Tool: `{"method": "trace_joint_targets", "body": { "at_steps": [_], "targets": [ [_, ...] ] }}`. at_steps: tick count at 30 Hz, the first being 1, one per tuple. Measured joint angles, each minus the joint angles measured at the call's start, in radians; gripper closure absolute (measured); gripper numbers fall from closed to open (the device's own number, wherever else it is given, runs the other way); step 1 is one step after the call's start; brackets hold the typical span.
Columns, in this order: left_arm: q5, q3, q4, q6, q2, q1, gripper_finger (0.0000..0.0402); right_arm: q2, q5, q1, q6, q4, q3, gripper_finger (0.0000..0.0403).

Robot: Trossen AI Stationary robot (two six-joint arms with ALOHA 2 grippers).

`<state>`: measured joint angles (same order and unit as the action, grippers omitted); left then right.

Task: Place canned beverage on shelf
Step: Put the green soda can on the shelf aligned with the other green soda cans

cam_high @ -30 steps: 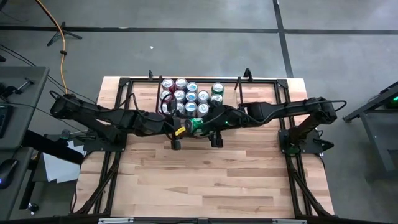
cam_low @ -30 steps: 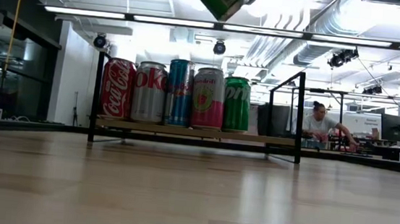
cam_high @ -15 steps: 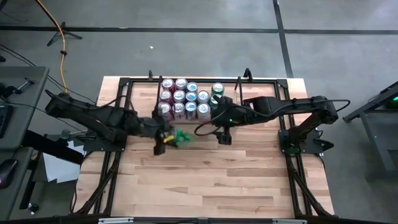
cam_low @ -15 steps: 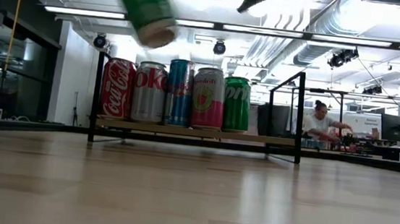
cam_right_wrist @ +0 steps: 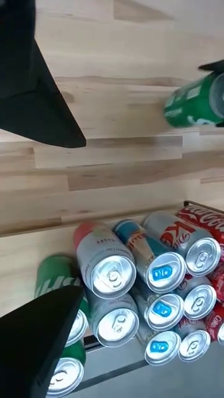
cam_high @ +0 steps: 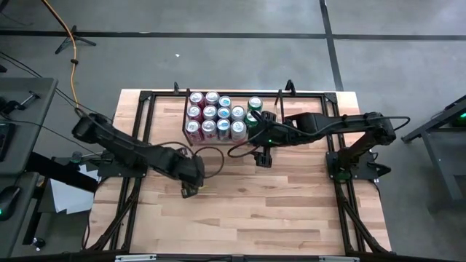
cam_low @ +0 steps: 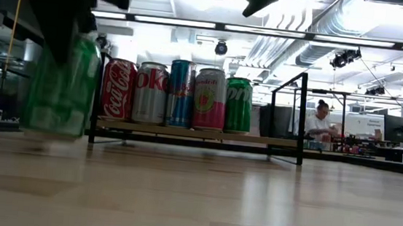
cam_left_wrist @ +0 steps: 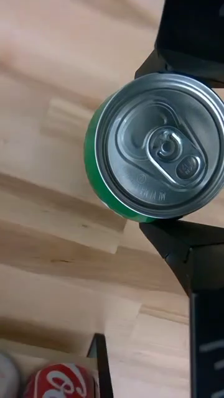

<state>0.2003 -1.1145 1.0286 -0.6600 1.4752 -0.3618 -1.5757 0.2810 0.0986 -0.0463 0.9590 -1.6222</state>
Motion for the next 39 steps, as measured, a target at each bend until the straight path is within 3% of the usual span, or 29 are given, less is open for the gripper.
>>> {"method": "trace_joint_targets", "body": {
  "at_steps": [13, 20, 27, 32, 39],
  "targets": [
    [0.114, -0.002, -0.176, -0.118, 0.097, 0.004, 0.022, 0.0, 0.0, 0.0, -0.007, -0.003, 0.001, 0.0038],
    [0.09, -0.001, -0.224, -0.088, 0.097, 0.004, 0.0162, 0.0, 0.0, 0.0, -0.007, -0.004, 0.001, 0.0038],
    [0.057, -0.002, -0.256, -0.003, 0.095, 0.01, 0.015, 0.0, 0.0, 0.0, -0.006, -0.006, 0.001, 0.0038],
    [0.007, -0.086, -0.169, 0.191, 0.096, 0.03, 0.0148, 0.0, 0.0, 0.0, -0.003, -0.006, 0.001, 0.0038],
    [-0.003, -0.235, 0.009, 0.706, 0.066, 0.065, 0.0147, 0.0, -0.011, 0.0, 0.001, -0.006, 0.001, 0.0038]
  ]
}}
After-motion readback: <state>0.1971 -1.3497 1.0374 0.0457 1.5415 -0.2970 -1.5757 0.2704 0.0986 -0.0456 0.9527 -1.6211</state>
